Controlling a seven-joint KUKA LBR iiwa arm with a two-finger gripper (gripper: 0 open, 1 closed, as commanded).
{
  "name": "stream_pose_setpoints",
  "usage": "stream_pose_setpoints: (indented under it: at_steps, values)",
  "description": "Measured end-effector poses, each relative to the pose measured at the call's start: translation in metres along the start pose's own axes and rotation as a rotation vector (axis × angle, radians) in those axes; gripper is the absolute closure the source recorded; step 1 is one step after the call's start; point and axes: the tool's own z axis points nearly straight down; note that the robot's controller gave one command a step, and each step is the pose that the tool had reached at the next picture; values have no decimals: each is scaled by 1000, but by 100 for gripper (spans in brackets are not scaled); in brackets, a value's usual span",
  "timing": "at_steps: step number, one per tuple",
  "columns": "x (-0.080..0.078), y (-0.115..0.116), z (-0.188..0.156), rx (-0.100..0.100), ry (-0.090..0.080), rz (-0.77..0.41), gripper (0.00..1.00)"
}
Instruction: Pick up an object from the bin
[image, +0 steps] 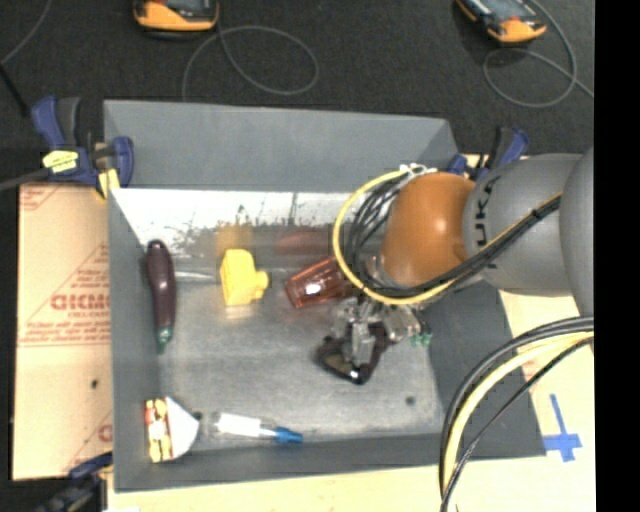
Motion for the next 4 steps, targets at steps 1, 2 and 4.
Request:
stream_pose_setpoints:
  at_steps: [1,2,4]
  values:
    - [0,0,0,0,0,1,100]
    - [2,0,-96,0,-3,-53,100]
    - [8,-1,-199,-1,-7,4,100]
